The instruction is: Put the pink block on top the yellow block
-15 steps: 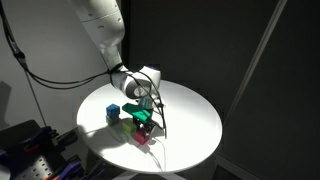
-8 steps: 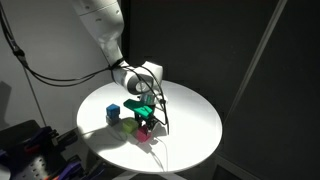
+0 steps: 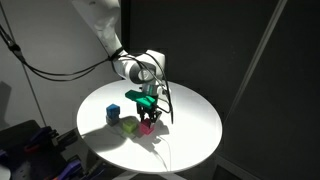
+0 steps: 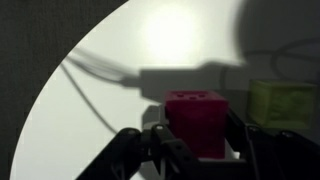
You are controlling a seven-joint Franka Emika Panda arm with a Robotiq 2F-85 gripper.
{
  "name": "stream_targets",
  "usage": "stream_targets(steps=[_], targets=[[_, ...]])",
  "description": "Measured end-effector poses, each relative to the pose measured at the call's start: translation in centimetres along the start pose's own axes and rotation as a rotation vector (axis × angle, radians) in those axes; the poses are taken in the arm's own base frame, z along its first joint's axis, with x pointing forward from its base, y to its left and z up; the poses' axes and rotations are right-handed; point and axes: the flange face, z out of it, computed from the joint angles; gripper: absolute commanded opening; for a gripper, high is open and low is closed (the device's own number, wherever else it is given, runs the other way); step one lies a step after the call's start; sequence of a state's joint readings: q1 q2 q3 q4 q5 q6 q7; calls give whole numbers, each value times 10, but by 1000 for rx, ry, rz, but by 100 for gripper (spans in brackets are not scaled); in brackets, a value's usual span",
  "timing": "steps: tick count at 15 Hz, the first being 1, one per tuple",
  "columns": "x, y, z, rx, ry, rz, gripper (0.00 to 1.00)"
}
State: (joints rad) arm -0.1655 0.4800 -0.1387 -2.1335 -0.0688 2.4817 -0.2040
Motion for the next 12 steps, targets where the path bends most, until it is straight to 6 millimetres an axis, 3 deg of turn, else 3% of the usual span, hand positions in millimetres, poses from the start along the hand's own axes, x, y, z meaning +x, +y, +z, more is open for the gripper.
stream_targets(steps=[6,12], targets=[[-3,-6,-40,-11,17,-13,30],[-7,-25,-67,-7,25,-46,30]])
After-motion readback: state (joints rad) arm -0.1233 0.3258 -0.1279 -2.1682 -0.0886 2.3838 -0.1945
